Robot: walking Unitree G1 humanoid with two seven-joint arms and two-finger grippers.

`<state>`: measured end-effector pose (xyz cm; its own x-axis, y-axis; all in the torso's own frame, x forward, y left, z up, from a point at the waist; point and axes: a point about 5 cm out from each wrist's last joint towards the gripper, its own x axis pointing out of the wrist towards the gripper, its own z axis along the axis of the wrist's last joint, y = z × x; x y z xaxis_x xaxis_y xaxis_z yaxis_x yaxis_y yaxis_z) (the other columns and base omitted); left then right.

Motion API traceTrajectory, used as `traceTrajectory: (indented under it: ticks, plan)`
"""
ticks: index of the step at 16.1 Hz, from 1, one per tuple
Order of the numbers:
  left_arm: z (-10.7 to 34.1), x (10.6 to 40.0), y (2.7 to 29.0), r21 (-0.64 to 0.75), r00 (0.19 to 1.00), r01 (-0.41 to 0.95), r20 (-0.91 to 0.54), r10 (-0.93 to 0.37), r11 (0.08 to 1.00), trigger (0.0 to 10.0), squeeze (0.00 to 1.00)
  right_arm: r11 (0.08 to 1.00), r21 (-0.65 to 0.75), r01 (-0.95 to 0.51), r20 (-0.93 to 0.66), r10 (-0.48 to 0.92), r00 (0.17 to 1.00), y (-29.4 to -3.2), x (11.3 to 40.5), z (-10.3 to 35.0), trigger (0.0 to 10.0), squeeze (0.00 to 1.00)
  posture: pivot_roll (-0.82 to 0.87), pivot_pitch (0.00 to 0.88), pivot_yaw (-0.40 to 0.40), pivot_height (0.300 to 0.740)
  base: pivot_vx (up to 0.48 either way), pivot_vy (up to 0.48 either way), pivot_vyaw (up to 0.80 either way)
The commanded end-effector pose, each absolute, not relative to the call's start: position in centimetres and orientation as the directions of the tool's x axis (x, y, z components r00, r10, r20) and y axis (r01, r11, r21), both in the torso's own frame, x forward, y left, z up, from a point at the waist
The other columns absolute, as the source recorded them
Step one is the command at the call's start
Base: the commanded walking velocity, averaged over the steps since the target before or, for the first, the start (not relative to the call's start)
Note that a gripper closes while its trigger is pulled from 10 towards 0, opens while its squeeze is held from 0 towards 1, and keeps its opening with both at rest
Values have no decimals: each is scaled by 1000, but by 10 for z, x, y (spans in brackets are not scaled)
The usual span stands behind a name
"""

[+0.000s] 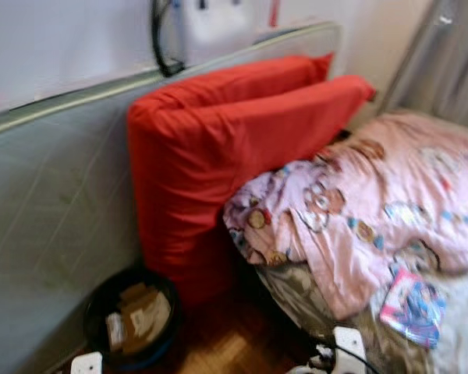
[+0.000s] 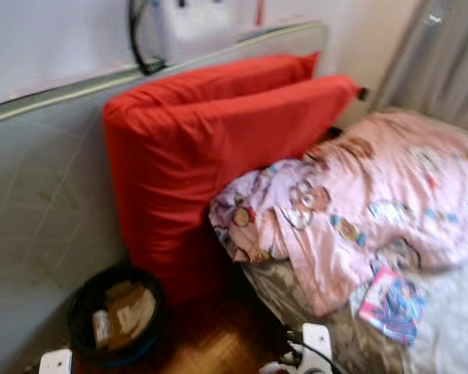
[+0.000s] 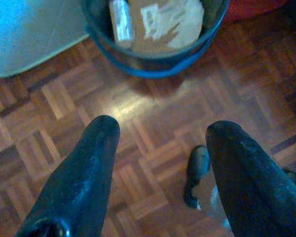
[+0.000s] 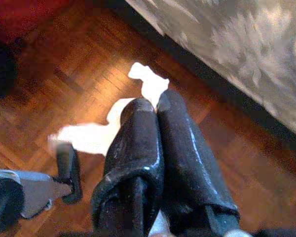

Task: Clean up the room

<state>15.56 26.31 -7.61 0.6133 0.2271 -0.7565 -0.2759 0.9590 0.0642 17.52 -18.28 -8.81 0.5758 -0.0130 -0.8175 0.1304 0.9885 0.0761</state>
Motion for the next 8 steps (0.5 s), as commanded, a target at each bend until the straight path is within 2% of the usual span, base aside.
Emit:
traceTrajectory:
  ticks: [1,6,8]
  plan:
    - [-79,149,264,74,592,-280,-772,232,957,10000,0,987,80,140,-811,-18,584,-183,179,-87,10000,0,74,0,-7,740,0,274,0]
    - [-79,147,265,75,590,-284,-772,235,956,10000,0,990,69,121,-810,-15,587,-183,179,-86,10000,0,75,0,-7,740,0,293,0]
    - [-79,147,265,75,590,-283,-772,236,956,10000,0,991,70,117,-809,-12,588,-183,179,-86,10000,0,76,0,-7,740,0,328,569]
